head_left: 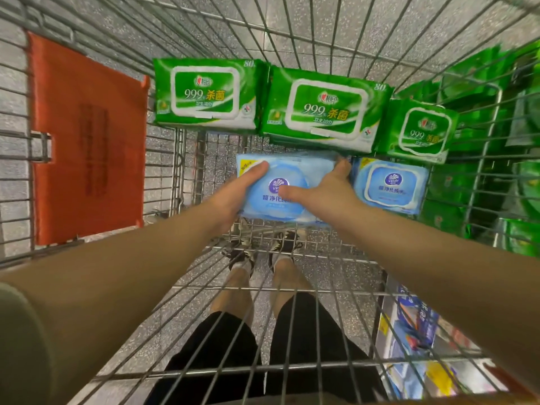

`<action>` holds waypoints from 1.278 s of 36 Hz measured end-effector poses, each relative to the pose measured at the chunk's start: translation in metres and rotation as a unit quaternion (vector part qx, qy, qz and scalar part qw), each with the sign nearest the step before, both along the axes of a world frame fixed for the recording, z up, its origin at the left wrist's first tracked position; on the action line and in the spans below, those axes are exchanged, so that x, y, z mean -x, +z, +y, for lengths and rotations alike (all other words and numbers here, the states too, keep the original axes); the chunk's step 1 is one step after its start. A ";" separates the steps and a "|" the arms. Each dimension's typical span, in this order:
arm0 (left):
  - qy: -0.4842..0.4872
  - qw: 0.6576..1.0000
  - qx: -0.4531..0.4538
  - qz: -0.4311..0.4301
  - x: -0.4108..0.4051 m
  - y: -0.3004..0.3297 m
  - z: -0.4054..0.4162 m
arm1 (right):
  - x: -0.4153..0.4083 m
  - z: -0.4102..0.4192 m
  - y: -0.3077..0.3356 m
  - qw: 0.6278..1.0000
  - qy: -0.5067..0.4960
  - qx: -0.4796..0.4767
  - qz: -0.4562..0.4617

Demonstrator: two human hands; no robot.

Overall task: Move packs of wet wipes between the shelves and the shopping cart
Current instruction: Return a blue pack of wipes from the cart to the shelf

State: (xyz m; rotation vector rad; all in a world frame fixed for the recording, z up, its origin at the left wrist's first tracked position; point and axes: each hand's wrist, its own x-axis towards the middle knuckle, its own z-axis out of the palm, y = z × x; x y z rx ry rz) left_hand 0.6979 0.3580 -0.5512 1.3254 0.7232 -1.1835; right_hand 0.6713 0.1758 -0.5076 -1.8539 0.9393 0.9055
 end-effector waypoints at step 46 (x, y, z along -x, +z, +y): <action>0.030 0.937 0.220 -0.270 -0.009 0.371 0.031 | 0.026 0.036 0.353 0.891 -0.111 -0.127 -0.422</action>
